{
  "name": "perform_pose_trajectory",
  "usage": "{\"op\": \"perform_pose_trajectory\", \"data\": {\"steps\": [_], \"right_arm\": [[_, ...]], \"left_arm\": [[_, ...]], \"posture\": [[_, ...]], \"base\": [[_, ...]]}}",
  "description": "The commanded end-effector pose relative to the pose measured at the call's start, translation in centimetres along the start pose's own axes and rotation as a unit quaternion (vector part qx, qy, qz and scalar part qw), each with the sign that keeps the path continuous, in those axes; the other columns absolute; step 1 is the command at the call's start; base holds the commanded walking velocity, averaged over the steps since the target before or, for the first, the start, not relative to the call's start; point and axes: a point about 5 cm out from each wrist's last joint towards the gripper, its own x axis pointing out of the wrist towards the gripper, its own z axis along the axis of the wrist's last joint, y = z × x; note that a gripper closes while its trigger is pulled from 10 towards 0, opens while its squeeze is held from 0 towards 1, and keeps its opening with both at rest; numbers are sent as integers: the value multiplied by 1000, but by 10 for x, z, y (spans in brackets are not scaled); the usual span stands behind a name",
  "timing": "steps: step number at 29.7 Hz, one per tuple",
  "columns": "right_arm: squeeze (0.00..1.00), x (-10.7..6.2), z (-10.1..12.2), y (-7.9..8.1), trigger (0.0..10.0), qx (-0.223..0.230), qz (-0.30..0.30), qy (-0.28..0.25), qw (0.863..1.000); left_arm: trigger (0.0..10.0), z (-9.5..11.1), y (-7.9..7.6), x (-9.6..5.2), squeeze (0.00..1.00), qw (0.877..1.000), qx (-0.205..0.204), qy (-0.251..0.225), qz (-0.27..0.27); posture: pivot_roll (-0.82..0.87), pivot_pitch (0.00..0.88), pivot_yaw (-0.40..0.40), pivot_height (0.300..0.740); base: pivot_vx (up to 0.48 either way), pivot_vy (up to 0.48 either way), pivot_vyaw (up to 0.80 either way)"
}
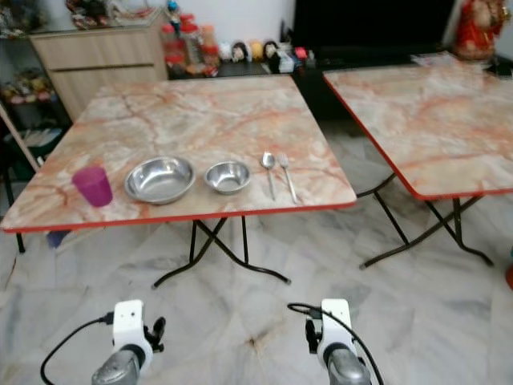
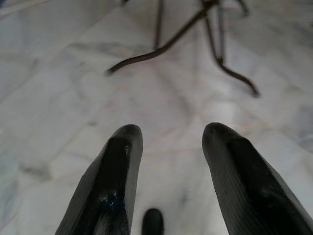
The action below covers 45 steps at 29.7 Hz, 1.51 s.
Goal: Setting the table
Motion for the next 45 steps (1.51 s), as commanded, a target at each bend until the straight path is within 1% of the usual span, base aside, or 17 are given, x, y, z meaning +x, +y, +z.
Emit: {"op": "perform_pose_trajectory", "data": {"steps": [1,7,10,20,23,28,33,34,36,37,39,40,41,42,43,44,45], "right_arm": [[0,1,2,7,10000,2,11,-4,1000],[0,1,2,8,10000,7,13,-4,1000],[0,1,4,8,10000,8,15,-14,1000],[0,1,4,11,10000,4,26,-12,1000],[0,1,2,13,10000,7,33,-6,999],[0,1,-1,16,10000,0,37,5,999],[0,0,-3,16,10000,2,36,7,999],[0,0,-3,16,10000,2,35,8,999],[0,0,-4,16,10000,2,35,8,999],[0,0,-4,15,10000,1,35,9,999],[0,0,-5,15,10000,0,34,10,999],[0,-1,-5,16,10000,-1,35,11,999],[0,-1,-6,16,10000,-3,36,13,999],[0,-1,-6,16,10000,-4,36,14,999],[0,-1,-6,17,10000,-4,38,14,999],[0,-1,-6,18,10000,-6,39,14,999],[0,-1,-6,18,10000,-6,39,14,999]], "left_arm": [[10000,0,4,0,0,1000,-2,3,9],[10000,1,5,0,0,1000,-4,1,10],[10000,1,5,0,0,1000,-3,0,10],[10000,2,5,0,0,1000,-4,0,12],[10000,1,6,0,0,1000,-1,-1,16],[10000,-1,8,-1,0,1000,1,2,25],[10000,-5,19,-6,0,999,-6,-8,51],[10000,-5,27,-9,0,997,-16,-23,70],[10000,-4,32,-10,0,996,-22,-33,79],[10000,1,38,-12,0,994,-23,-60,89],[10000,7,43,-14,0,992,-25,-85,95],[10000,12,48,-15,290,989,-24,-104,105],[10000,24,58,-19,1000,981,-34,-148,123],[10000,28,61,-20,1000,978,-40,-160,127],[10000,36,66,-22,1000,972,-44,-186,136],[10000,49,72,-26,1000,963,-47,-220,145],[10000,49,72,-26,1000,963,-47,-220,145]], "posture": [[49,0,-7,740],[51,0,-5,740],[53,0,-5,740],[56,0,-6,740],[57,0,-6,740],[59,0,-3,740],[61,0,1,740],[64,0,2,740],[66,0,3,740],[70,0,1,740],[80,0,0,740],[86,0,-2,740],[98,3,-5,740],[98,3,-5,740],[105,6,-6,740],[112,8,-8,740],[112,8,-8,740]], "base": [[337,0,0],[335,0,0],[336,0,0],[333,0,0],[167,0,0],[0,0,0],[0,0,0],[0,0,0],[0,0,0],[0,0,0],[0,0,0],[0,0,0],[0,0,0],[0,0,0],[0,0,0],[0,0,0],[0,0,0]]}}
